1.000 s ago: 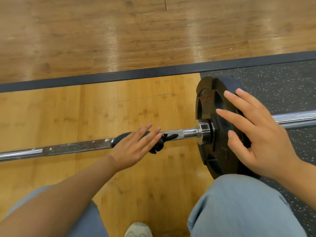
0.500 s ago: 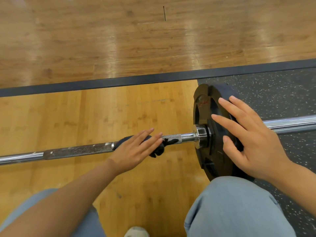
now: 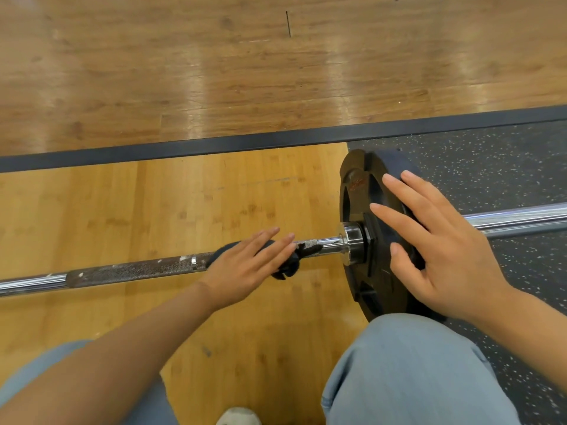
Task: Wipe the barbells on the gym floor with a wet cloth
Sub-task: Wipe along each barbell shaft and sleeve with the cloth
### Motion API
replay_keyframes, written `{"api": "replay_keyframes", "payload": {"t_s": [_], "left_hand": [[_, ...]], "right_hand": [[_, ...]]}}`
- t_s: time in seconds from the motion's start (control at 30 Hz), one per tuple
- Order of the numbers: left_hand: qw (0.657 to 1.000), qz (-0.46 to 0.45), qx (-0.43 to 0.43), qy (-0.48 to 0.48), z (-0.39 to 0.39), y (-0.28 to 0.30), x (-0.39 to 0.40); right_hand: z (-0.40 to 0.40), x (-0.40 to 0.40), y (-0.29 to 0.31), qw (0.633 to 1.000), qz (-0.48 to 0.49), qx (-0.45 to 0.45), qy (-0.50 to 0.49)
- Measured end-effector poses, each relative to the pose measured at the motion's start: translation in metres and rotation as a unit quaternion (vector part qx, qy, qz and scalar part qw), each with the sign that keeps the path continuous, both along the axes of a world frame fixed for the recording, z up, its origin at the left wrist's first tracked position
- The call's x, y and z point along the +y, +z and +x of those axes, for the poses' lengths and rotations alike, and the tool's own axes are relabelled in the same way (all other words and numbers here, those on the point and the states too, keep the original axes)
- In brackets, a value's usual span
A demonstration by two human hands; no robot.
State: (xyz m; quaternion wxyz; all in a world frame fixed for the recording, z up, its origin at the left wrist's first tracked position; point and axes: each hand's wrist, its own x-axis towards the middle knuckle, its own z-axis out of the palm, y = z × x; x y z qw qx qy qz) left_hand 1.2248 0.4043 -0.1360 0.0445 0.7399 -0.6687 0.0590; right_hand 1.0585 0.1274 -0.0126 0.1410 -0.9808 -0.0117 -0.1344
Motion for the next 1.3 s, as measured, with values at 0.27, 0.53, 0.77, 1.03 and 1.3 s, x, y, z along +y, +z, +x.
{"api": "replay_keyframes", "payload": {"t_s": [0.27,0.53,0.77,1.03,1.3], "left_hand": [[0.999,-0.006,-0.013,0.048,-0.001,-0.01,0.014],[0.999,-0.011,0.024,0.043,-0.01,-0.008,-0.003],[0.996,0.002,0.015,0.087,0.001,-0.011,0.03],[0.982,-0.053,0.059,0.172,-0.048,-0.013,-0.041],[0.991,-0.013,0.014,0.131,0.0,-0.012,0.043]], "right_hand": [[0.001,-0.003,-0.002,0.999,-0.038,-0.002,0.03],[0.0,-0.003,-0.001,0.997,-0.056,0.012,0.043],[0.002,-0.002,-0.001,0.998,-0.044,-0.002,0.043],[0.001,-0.001,0.0,0.998,-0.054,-0.003,0.043],[0.001,-0.001,-0.002,0.998,-0.052,0.001,0.042]]}}
